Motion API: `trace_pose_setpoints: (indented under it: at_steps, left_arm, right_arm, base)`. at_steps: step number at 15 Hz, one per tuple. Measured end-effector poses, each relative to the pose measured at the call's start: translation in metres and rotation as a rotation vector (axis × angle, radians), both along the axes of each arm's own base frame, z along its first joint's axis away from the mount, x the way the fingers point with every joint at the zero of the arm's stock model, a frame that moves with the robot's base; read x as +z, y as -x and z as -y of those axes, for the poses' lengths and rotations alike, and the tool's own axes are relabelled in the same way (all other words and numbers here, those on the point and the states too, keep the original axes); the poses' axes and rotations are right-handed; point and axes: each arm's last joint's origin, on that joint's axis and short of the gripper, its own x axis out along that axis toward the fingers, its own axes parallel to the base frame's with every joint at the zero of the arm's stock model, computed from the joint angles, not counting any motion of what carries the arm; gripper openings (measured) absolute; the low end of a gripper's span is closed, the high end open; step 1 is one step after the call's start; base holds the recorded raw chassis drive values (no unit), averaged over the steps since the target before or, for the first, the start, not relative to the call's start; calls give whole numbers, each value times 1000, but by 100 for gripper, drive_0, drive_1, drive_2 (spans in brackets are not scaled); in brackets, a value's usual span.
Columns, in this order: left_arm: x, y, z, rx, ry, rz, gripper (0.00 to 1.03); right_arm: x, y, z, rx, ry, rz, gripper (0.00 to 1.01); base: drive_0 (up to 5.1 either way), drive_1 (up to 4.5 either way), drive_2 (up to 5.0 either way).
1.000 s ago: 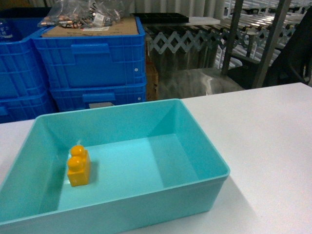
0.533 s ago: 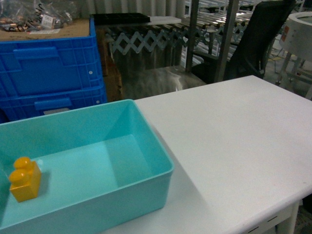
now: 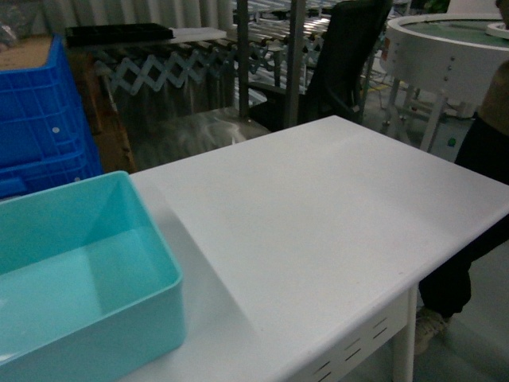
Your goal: Pick red block from blue box to shelf
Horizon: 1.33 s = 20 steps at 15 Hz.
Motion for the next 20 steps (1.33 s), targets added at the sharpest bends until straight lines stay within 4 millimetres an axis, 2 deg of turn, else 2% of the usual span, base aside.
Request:
trace_pose_setpoints:
  at_steps: [20]
  left_arm:
    - [0, 0, 0, 0, 0, 0, 98]
  right_arm:
    - [0, 0, 0, 0, 0, 0, 29]
  base:
    - [-161, -161, -161]
